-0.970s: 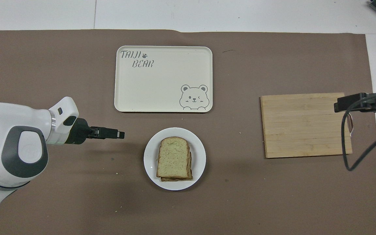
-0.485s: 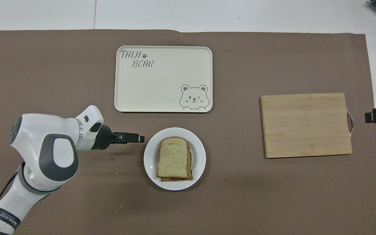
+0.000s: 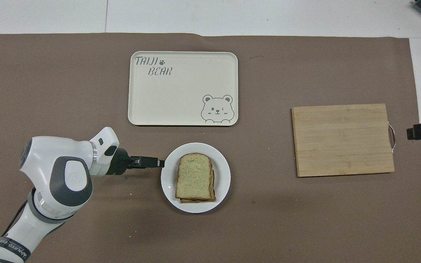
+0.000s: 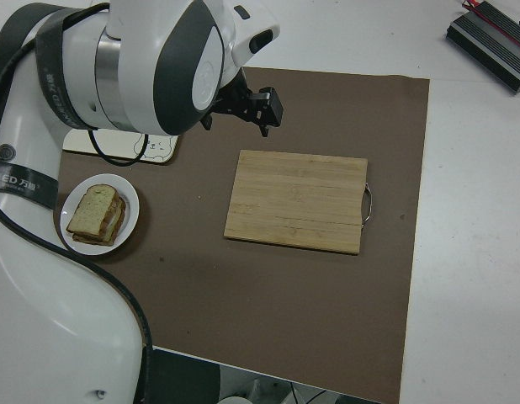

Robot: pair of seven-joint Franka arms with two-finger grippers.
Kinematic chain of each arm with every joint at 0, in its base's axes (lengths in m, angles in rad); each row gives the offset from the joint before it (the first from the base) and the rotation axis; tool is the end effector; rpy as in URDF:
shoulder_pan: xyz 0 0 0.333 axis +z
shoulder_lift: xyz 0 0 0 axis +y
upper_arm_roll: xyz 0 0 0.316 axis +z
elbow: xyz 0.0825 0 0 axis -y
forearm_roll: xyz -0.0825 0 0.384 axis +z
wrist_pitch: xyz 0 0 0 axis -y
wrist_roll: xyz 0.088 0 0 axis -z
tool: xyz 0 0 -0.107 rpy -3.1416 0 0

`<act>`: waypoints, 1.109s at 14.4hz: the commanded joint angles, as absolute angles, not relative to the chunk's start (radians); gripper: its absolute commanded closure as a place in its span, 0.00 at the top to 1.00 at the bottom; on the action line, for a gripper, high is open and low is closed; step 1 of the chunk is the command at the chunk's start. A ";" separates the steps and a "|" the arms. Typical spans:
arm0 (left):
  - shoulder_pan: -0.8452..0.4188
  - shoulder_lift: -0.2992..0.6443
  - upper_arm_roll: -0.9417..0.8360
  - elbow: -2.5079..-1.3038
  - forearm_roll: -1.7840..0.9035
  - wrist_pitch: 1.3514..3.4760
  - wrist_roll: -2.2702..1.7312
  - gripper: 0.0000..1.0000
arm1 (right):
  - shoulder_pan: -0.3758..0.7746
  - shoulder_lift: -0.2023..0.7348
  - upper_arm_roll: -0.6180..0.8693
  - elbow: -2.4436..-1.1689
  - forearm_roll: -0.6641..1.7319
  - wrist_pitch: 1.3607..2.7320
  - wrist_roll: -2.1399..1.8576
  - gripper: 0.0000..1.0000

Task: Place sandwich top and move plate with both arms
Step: 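Grip the plate rim with the left gripper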

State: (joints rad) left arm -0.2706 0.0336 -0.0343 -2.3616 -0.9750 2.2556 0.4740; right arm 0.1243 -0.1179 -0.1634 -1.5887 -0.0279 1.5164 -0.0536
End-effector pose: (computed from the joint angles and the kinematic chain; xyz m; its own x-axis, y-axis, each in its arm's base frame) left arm 0.4658 -0.1702 0.3101 0.9950 -0.0934 -0.0352 -0.0481 -0.7580 0.6504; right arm 0.5112 -0.0291 0.6732 0.9990 0.0133 0.0435 0.0128 -0.9999 0.0110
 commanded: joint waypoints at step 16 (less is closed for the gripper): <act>-0.345 0.038 -0.021 -2.485 -1.121 2.327 0.624 0.22 | 0.124 -0.106 -0.149 -1.601 -0.017 1.546 -0.084 1.00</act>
